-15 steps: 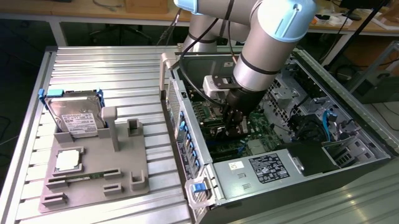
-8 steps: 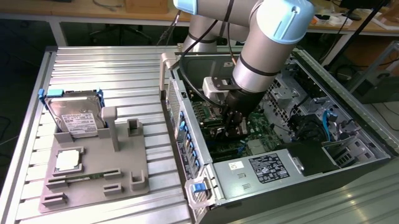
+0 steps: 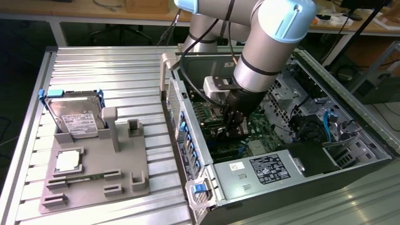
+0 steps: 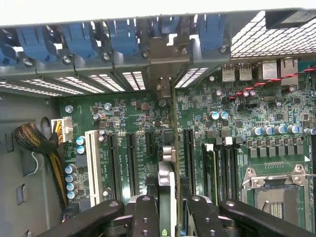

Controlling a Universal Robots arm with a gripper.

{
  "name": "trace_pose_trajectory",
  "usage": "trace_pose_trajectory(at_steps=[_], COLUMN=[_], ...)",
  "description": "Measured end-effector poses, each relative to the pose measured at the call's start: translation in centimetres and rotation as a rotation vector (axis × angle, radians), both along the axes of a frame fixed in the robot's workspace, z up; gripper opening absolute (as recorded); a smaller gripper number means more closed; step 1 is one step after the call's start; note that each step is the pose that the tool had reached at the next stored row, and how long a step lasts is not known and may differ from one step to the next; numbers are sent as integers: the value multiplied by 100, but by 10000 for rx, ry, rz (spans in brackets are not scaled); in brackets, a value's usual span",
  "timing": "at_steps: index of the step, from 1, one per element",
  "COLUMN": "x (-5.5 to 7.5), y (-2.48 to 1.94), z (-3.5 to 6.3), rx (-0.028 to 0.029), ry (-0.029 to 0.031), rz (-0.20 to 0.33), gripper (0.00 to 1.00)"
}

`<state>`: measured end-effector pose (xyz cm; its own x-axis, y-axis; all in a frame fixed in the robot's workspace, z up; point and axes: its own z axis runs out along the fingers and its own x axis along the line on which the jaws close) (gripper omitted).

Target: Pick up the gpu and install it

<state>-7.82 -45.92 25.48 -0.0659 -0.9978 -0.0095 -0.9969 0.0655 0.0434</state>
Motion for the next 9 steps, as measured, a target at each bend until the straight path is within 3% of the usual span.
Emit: trace_pose_trajectory(at_steps=[9], x=[0], y=[23], z=[2], rx=[-1], ry=[0], rz=[1], gripper=[27])
